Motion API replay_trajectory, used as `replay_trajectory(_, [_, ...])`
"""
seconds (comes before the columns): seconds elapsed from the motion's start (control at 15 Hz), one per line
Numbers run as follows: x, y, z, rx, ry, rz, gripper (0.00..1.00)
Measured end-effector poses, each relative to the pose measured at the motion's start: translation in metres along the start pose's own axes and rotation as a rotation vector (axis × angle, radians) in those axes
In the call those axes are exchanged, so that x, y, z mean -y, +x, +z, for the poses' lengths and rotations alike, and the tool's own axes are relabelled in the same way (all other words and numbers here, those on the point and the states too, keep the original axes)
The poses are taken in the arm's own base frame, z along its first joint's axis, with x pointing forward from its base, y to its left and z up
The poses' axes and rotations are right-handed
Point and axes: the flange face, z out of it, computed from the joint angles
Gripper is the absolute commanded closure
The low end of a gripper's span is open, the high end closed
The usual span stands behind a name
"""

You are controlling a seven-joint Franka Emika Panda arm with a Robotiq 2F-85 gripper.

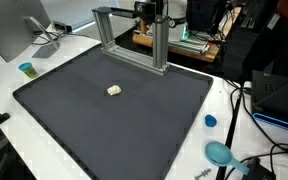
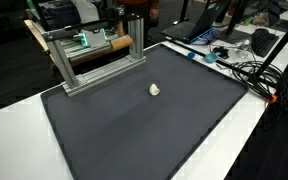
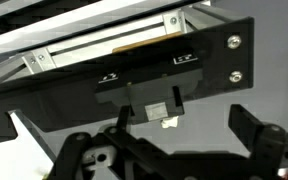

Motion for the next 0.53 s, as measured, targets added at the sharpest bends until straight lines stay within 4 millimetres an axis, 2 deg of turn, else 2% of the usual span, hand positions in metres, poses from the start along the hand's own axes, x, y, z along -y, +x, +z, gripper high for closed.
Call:
replay_trajectory(0.2, [-0.0041, -0.0041, 0.0025, -0.013, 0.01, 0.036, 0.0])
replay_trajectory(0.53, [-0.0115, -0.0089, 0.0095, 0.038, -0.081, -0.06, 0.0])
